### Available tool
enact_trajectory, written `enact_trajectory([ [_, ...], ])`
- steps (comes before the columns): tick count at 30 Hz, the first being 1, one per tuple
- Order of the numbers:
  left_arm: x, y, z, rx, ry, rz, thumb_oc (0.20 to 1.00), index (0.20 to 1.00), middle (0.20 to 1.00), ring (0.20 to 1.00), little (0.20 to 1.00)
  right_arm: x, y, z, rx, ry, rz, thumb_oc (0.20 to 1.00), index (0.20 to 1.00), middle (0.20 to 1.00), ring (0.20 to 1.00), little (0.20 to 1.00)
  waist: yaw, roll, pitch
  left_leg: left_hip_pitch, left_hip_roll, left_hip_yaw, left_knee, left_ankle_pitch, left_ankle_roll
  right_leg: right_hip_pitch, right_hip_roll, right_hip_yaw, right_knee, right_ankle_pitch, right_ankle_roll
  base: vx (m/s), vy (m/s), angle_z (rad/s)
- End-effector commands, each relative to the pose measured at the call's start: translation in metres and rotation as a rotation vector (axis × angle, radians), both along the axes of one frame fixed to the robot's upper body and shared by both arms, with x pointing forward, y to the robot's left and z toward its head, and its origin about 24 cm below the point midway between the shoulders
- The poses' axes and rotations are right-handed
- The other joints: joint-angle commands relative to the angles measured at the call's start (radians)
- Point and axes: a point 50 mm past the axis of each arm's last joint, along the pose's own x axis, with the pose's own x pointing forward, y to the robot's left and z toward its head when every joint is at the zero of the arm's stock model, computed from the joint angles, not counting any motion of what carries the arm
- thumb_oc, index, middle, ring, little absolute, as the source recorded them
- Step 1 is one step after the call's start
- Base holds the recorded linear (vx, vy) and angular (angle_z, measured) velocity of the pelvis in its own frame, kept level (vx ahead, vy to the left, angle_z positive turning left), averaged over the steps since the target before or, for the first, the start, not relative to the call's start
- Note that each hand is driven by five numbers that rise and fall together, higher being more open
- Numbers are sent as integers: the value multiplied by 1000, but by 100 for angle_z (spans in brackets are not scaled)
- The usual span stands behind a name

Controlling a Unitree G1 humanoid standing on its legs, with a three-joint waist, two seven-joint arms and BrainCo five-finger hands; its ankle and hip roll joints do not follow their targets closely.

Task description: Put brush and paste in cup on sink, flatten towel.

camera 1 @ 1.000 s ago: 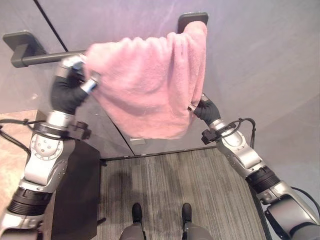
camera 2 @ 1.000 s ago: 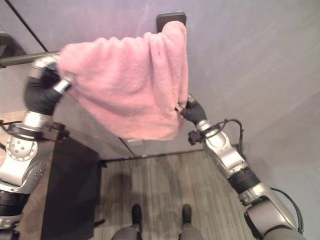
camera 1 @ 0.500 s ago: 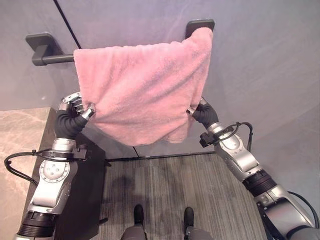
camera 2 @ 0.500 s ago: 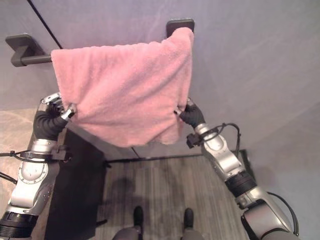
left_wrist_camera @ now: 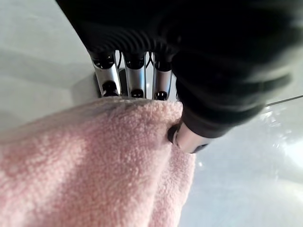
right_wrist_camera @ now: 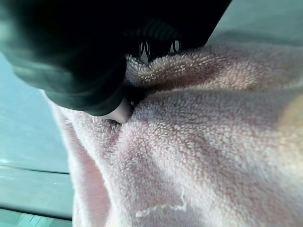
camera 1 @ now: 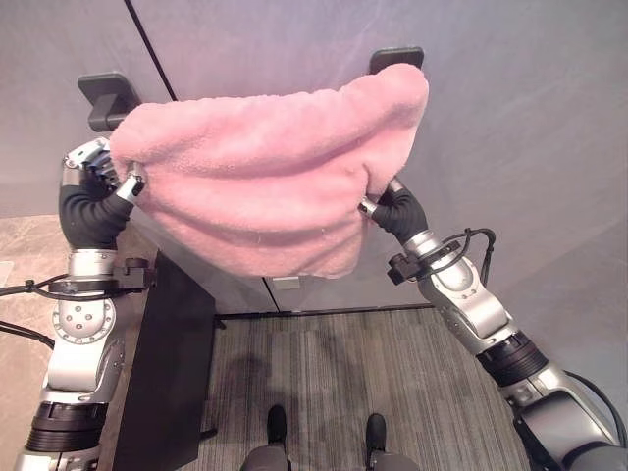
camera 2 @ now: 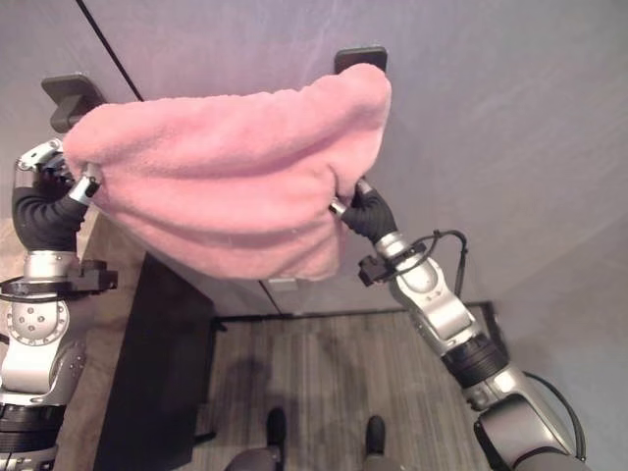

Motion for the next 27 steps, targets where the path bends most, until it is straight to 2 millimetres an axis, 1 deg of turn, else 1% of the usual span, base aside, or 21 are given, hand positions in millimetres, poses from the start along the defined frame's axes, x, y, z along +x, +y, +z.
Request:
enact_trajectory([
  [1, -13, 8, 28, 68, -154, 62, 200, 200, 200, 200, 200, -6, 10, 22, 53, -114, 56, 200, 200, 200, 200, 200, 6, -63, -91, -29, 77, -8, 1, 38, -71, -2, -111, 28, -2, 33, 66, 0, 0, 0],
  [3, -15, 11, 25, 58, -144, 74, 200, 200, 200, 200, 200, -5, 11, 19, 56, -99, 60, 200, 200, 200, 200, 200, 8, -65, -89, -28, 76, -8, 1, 38, -70, -3, -112, 28, -2, 34, 66, 0, 0, 0],
  [5, -15, 17, 15, 45, -96, 94, 200, 200, 200, 200, 200, -2, 15, 8, 54, -40, 71, 200, 200, 200, 200, 200, 17, -67, -82, -31, 75, -9, 1, 40, -68, -5, -112, 27, -2, 34, 64, 0, 0, 0],
  [7, -15, 18, 13, 43, -88, 95, 200, 200, 200, 200, 200, -1, 17, 6, 53, -31, 75, 200, 200, 200, 200, 200, 17, -67, -81, -32, 75, -9, 1, 41, -68, -5, -112, 27, -2, 35, 64, 0, 0, 0],
  [10, -13, 20, 4, 47, -37, 90, 200, 200, 200, 200, 200, 1, 21, -1, 38, 5, 86, 200, 200, 200, 200, 200, 23, -69, -77, -37, 75, -11, 1, 44, -68, -9, -111, 25, -2, 36, 64, 0, 0, 0],
  [16, -7, 22, -18, 18, 75, 83, 200, 200, 200, 200, 200, 4, 23, -9, 27, 40, 75, 200, 200, 200, 200, 200, 25, -70, -75, -43, 76, -15, 1, 47, -68, -8, -110, 19, -2, 37, 61, 0, 0, 0],
  [19, -4, 21, -26, 8, 110, 78, 200, 200, 200, 200, 200, 6, 24, -14, 26, 61, 66, 200, 200, 200, 200, 200, 24, -70, -75, -44, 75, -15, 1, 48, -67, -7, -111, 19, -2, 37, 60, 0, 0, 0],
  [23, -1, 21, -31, -9, 132, 73, 200, 200, 200, 200, 200, 7, 27, -17, 49, 88, 87, 200, 200, 200, 200, 200, 25, -70, -75, -44, 74, -15, 1, 48, -67, -8, -111, 20, -2, 37, 60, 0, 0, 0],
  [27, 2, 20, -33, -28, 140, 63, 200, 200, 200, 200, 200, 7, 31, -14, 53, 82, 101, 200, 200, 200, 200, 200, 23, -71, -76, -44, 75, -13, 1, 49, -67, -12, -109, 23, -2, 37, 60, 0, 0, 0],
])
